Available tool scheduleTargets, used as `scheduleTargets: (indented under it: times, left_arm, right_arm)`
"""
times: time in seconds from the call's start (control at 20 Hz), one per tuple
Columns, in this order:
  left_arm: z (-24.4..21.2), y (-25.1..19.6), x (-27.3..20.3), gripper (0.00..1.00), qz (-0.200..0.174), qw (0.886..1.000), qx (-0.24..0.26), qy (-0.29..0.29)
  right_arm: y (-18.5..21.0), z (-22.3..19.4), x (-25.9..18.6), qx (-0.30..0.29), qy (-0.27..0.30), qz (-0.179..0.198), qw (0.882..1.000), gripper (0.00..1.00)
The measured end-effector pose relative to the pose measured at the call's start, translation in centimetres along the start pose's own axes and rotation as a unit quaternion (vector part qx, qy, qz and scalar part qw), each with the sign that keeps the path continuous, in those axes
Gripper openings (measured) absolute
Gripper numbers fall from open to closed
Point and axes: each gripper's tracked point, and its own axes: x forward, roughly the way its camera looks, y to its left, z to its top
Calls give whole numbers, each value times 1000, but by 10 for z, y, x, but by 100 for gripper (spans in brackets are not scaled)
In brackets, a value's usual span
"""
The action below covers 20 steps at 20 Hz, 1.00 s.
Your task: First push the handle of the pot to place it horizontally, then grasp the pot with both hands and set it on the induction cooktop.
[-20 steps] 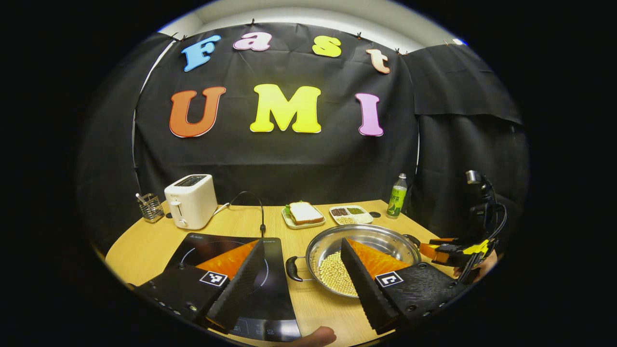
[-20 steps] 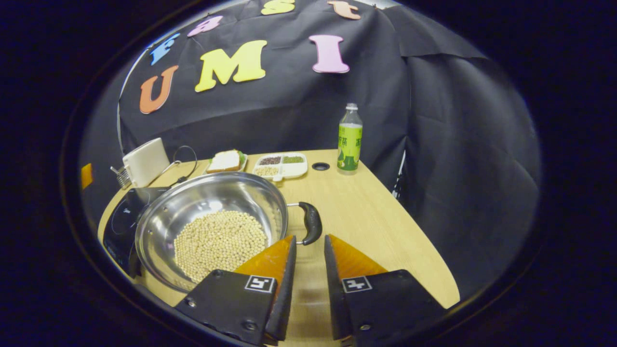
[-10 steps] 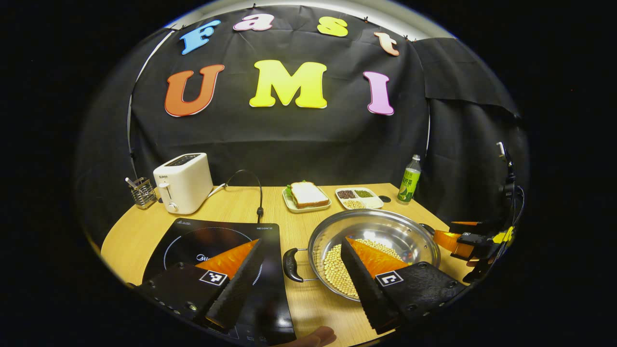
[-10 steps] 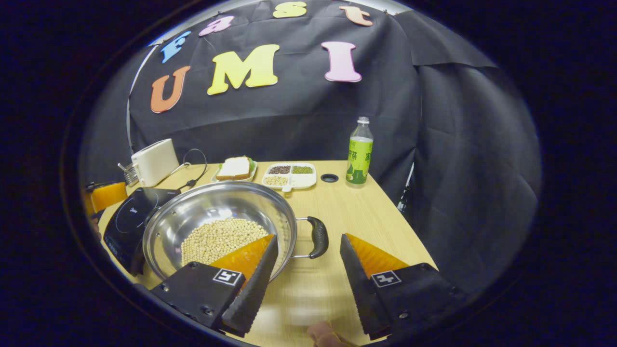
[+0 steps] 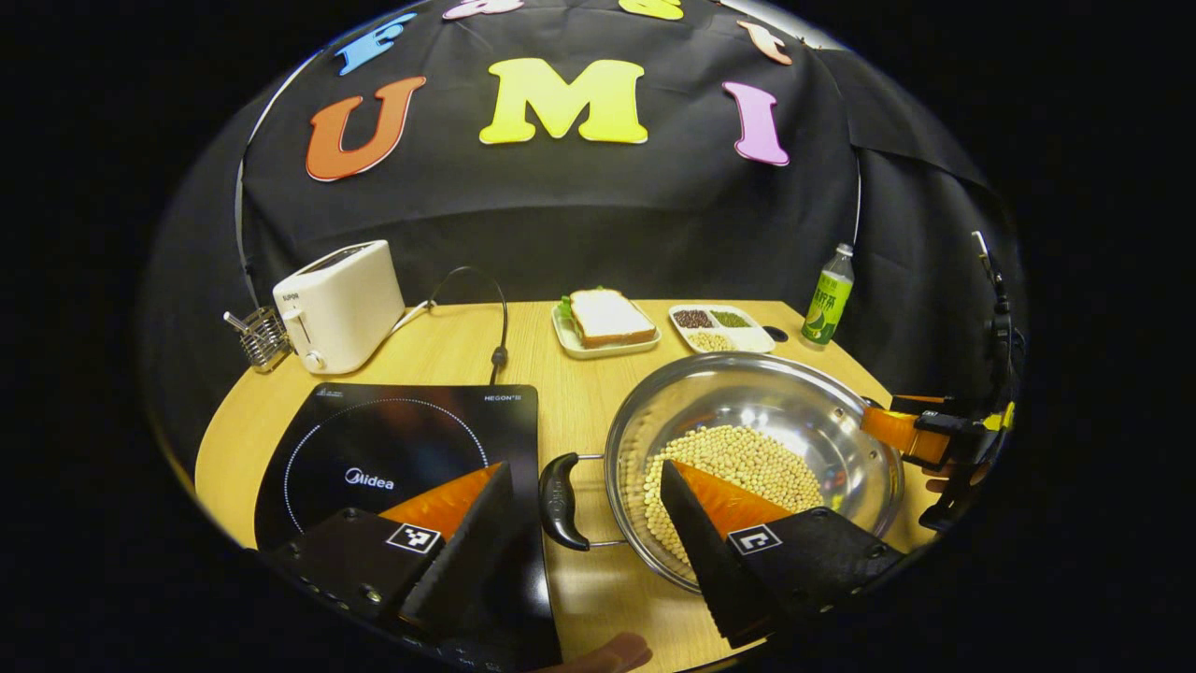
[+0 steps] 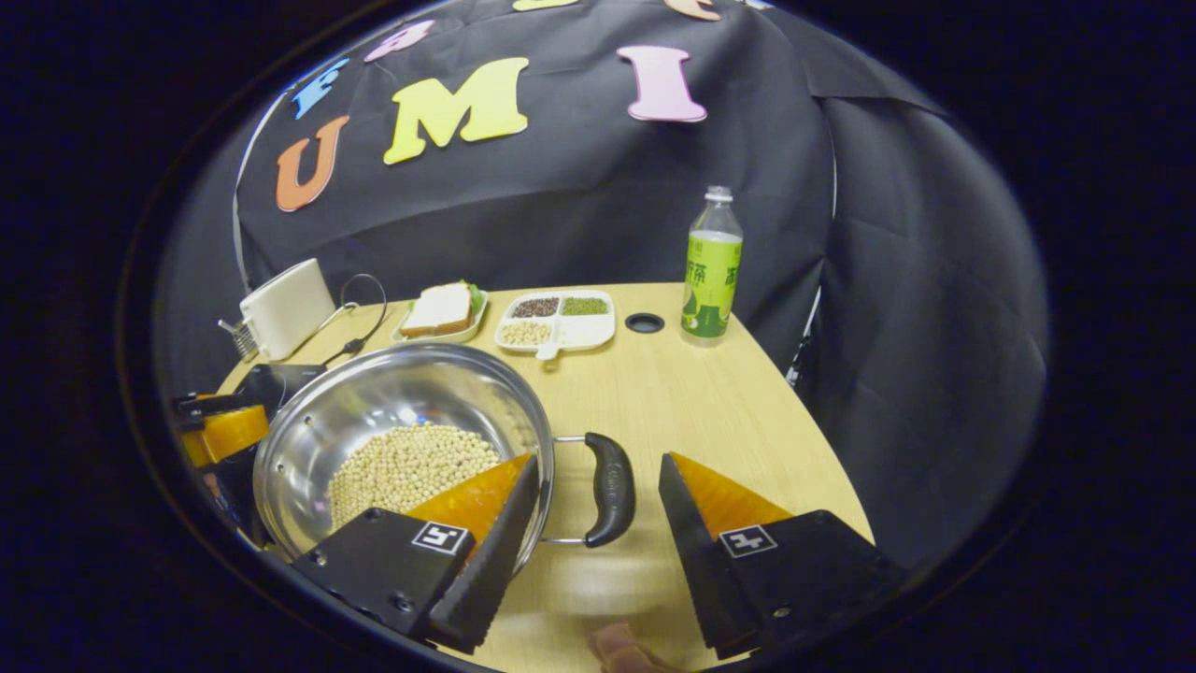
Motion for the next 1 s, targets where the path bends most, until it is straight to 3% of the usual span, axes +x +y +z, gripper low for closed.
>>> scheduleTargets:
  times: [0.4,0.45,0.5,0.75,0.85,1.0]
  left_arm:
    - [-16,9,22,95,15,999,-15,48]
    - [-14,10,24,85,17,999,-14,49]
    - [-14,9,25,92,18,999,-13,50]
    - [-15,7,25,88,20,998,-15,55]
    - [-15,-2,26,78,9,998,-16,60]
    - [-18,-3,25,50,-1,997,-24,77]
  right_arm:
    - [-4,2,17,4,36,10,999,83]
    - [-4,3,18,6,39,9,999,83]
    - [-4,4,19,7,41,8,999,87]
    - [0,-1,21,10,55,16,998,80]
    - [5,-5,22,20,61,24,998,77]
    - [3,-6,20,26,61,20,998,70]
